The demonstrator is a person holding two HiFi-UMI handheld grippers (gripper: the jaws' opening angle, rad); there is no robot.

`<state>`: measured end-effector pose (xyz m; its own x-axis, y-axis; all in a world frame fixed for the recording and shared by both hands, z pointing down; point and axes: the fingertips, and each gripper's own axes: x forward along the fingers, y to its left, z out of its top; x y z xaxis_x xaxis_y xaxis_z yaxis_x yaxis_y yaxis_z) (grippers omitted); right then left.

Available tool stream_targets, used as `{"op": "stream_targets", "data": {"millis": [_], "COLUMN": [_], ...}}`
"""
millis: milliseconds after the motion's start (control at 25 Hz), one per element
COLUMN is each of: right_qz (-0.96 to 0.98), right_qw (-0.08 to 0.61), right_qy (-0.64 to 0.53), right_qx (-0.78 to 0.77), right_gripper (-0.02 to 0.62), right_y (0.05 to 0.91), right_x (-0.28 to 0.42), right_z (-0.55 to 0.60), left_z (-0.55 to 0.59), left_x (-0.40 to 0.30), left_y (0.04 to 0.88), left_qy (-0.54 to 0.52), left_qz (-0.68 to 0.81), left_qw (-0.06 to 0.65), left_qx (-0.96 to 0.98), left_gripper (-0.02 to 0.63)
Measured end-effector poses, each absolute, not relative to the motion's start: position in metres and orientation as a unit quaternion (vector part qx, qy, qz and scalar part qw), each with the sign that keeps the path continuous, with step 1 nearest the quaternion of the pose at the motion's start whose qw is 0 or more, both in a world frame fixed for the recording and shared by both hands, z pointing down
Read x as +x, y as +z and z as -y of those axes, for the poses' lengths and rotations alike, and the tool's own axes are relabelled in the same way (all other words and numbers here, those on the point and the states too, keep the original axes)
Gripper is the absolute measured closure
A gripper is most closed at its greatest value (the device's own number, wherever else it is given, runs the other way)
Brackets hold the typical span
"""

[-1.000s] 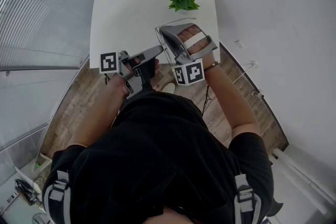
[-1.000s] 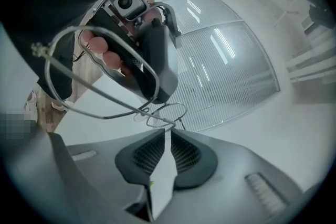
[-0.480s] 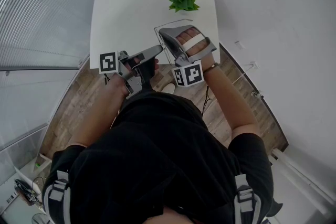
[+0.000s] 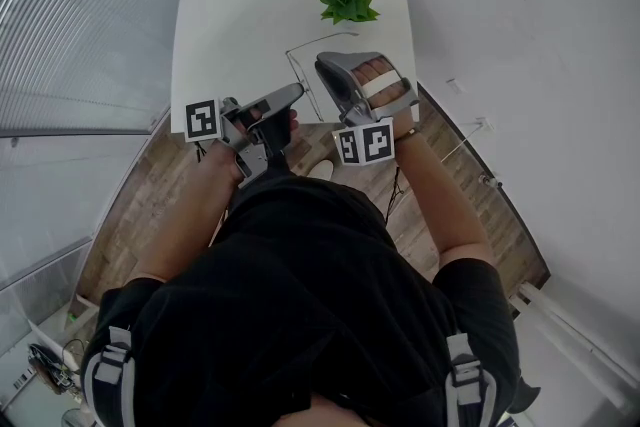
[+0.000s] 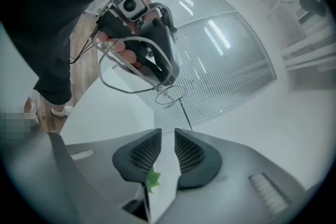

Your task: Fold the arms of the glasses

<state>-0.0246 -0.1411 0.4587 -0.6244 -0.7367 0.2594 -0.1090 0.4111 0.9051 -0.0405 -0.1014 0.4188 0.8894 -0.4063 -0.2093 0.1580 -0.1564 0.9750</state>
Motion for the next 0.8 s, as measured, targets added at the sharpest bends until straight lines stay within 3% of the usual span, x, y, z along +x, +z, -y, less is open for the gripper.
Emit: {"op": "stream_targets", "data": {"millis": [800], "right_qz": [0.769], "right_qw": [0.335], "right_qy": [-0.376], "right_qx": [0.393], "right_gripper": [0.453], "right_y": [0.446], "right_x": [0.028], "right_z": [0.191], "left_z": [0.102], "left_x": [-0.045], "left_y": [0.422], "left_qy": [-0.225], "left_qz": [0.09], "left_qw": [0.641], "left_qx": [0.728], "left_gripper": [0.595]}}
